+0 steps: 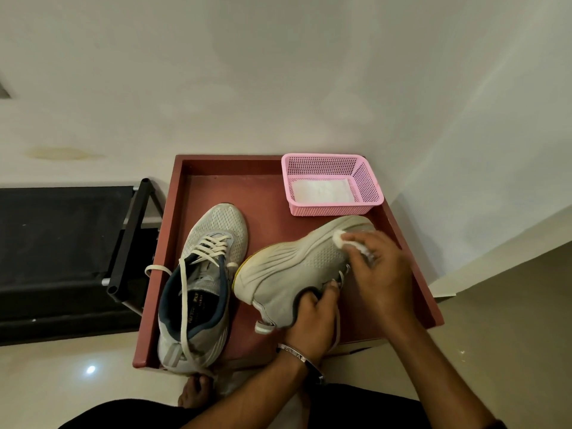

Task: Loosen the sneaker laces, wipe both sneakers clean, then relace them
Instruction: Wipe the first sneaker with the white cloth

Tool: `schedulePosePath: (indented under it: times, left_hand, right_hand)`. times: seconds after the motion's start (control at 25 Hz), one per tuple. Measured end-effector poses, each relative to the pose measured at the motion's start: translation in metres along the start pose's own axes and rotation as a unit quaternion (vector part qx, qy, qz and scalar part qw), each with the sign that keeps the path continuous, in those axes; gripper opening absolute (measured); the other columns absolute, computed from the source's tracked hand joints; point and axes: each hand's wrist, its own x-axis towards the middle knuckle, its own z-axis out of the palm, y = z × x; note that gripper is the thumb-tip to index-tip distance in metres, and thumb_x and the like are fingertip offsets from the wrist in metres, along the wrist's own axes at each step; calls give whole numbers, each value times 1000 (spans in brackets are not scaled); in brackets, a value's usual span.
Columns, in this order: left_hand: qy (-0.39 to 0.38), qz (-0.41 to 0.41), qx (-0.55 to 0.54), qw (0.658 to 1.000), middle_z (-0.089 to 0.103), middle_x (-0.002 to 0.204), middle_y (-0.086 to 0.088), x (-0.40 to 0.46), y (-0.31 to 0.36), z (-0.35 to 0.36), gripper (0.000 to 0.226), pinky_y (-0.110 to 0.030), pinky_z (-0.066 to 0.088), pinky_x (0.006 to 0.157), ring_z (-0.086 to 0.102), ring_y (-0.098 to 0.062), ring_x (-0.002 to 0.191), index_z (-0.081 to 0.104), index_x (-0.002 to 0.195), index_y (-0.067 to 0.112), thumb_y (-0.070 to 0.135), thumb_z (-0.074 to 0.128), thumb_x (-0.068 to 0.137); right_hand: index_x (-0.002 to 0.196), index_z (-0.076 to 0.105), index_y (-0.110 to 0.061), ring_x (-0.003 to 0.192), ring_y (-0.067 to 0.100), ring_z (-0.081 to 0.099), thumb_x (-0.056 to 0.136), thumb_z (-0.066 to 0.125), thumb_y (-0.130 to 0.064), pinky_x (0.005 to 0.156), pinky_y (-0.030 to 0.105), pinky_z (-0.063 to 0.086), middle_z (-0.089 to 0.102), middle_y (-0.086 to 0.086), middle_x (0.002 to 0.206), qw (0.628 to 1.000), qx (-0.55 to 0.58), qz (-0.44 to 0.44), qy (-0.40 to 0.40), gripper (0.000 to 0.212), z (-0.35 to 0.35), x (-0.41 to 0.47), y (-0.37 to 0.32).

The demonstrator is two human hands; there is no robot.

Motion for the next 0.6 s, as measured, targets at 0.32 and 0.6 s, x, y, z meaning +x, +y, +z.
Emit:
schedulePosePath:
  times: [0.32,0.6]
  left_hand:
    - [-36,-47,-66,996,72,105,-18,1,14,-5,65,-58,50,95,68,-32,103,68,107,7,59,66,69]
    - [-37,-44,-66,996,74,100,-12,-1,17,-6,59,-56,51,95,69,-28,100,71,102,9,57,62,68]
  right_hand:
    - [108,72,-21,103,9,65,90,68,-9,79,11,53,68,-5,110,1000,2,14,-3,23,-3,5,3]
    - [107,72,-20,99,3,64,91,67,-11,77,20,58,68,-7,108,1000,16,17,-9,19,-2,5,3]
